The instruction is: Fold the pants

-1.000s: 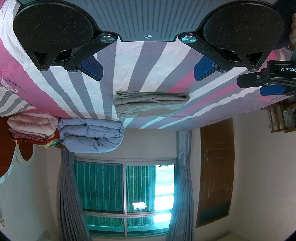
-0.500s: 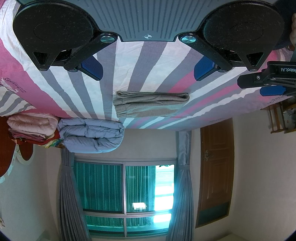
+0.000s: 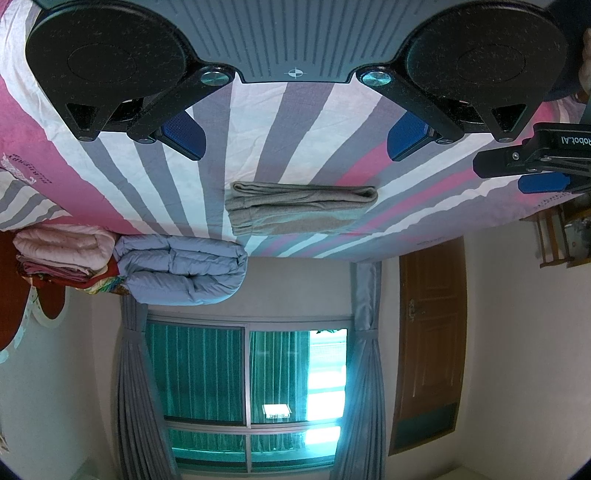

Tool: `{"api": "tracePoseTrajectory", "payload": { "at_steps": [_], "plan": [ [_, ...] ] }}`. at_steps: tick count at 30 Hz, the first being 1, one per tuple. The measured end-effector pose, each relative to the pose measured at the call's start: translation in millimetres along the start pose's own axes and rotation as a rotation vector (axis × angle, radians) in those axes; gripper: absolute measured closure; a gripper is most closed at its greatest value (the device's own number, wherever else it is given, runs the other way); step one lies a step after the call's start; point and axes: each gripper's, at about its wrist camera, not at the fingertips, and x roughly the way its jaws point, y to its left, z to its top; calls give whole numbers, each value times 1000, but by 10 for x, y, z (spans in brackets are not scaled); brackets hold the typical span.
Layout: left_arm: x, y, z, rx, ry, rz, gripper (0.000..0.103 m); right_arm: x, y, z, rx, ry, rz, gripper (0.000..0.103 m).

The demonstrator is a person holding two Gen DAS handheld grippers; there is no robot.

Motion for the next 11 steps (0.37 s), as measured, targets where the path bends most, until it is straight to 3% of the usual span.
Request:
{"api": "tracePoseTrajectory", "payload": {
  "at_steps": [11],
  "plan": [
    [6,-13,14,11,-5,18,6,-5,-3,2,-1,1,0,0]
  ]
}}
